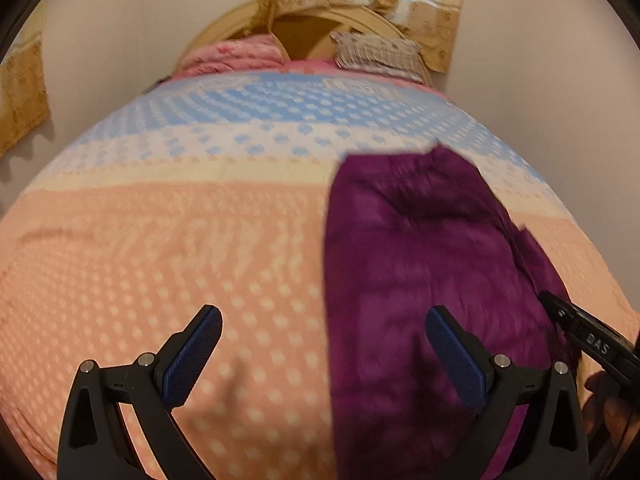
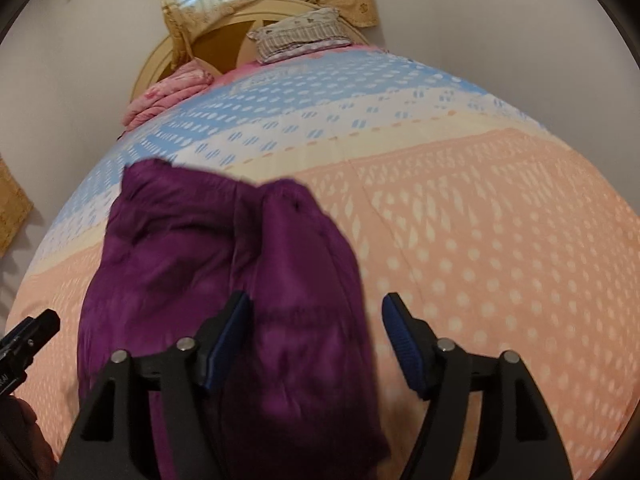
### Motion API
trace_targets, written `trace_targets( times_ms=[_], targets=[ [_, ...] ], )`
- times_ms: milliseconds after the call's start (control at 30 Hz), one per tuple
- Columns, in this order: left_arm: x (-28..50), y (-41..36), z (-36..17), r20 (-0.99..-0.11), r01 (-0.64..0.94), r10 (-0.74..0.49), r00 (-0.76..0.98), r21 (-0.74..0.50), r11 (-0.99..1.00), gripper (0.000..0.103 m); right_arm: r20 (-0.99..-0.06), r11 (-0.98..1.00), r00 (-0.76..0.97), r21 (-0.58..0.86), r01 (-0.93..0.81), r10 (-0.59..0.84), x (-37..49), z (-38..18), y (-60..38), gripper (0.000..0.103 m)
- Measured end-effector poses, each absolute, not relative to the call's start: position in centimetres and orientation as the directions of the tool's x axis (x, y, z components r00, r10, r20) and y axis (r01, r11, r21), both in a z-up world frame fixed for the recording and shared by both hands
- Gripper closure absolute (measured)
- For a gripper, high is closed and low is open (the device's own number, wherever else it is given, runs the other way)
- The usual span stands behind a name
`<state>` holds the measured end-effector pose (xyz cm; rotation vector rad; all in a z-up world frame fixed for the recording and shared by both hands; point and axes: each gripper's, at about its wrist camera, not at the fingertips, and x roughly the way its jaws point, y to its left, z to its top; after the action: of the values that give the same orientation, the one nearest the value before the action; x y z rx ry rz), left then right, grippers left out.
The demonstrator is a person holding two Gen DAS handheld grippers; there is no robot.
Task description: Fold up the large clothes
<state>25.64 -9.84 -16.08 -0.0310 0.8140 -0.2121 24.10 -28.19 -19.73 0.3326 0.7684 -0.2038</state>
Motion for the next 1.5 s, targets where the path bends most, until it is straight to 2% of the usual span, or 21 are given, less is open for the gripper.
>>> trace_targets(
  times_ms=[67,333,567,633,667,700,833,867,900,933,967,1200,1500],
  targets=[
    [25.5,-10.7,-17.2,-0.737,0.198,-0.193,0.648,-0.081,0.977,0.001,-0.709,0.931,0.703,0.216,0.293,-0.057,23.9,-20.2,-28.2,0.032],
    [24.9,-11.8,-18.2,-0.709,0.209,-0.193,0.678,-0.066,0.976,0.001,-0.716,0.910,0.697,0.313,0.271,0.038,23.9,-22.1,-29.2,0.032],
    [25.0,-13.0,-18.5,-0.698,0.231,-0.198,0.688,-0.049,0.972,0.002,-0.713,0.923,0.701,0.289,0.256,0.029,23.6,-22.2,-28.6,0.034],
    [24.8,-13.7,-18.4,-0.696,0.267,-0.229,0.681,-0.056,0.962,0.015,-0.715,0.927,0.698,0.286,0.245,0.036,23.5,-22.3,-28.3,0.042],
    [24.7,-14.0,-18.4,-0.694,0.290,-0.255,0.674,-0.070,0.955,0.033,-0.718,0.928,0.695,0.283,0.241,0.038,23.5,-22.2,-28.1,0.043],
    [24.5,-14.5,-18.3,-0.692,0.308,-0.269,0.670,-0.071,0.949,0.039,-0.719,0.929,0.694,0.283,0.238,0.041,23.5,-22.2,-28.0,0.047],
    [23.8,-15.8,-18.1,-0.685,0.316,-0.232,0.691,-0.002,0.949,0.046,-0.702,0.926,0.708,0.316,0.208,0.081,23.2,-22.3,-27.8,0.062],
    [23.8,-15.8,-18.1,-0.683,0.318,-0.228,0.693,0.006,0.948,0.054,-0.696,0.927,0.713,0.317,0.202,0.083,23.0,-22.3,-27.8,0.064],
    [23.4,-16.0,-17.8,-0.674,0.316,-0.205,0.710,0.044,0.948,0.068,-0.687,0.930,0.722,0.313,0.192,0.082,22.7,-22.1,-27.6,0.068],
    [22.9,-16.3,-17.3,-0.658,0.314,-0.181,0.731,0.089,0.945,0.073,-0.677,0.934,0.732,0.307,0.182,0.080,22.5,-21.9,-27.4,0.074],
    [22.7,-16.4,-17.1,-0.650,0.313,-0.171,0.741,0.109,0.944,0.078,-0.669,0.940,0.740,0.293,0.172,0.073,22.2,-21.5,-27.1,0.076],
    [20.1,-15.0,-13.4,-0.586,0.295,-0.155,0.795,0.151,0.943,0.086,-0.623,0.938,0.775,0.322,0.127,0.109,20.5,-19.9,-25.8,0.082],
    [18.5,-11.1,-9.6,-0.535,0.242,-0.133,0.834,0.139,0.960,0.087,-0.565,0.935,0.804,0.354,0.036,0.183,20.1,-17.3,-22.2,0.082]
  ],
)
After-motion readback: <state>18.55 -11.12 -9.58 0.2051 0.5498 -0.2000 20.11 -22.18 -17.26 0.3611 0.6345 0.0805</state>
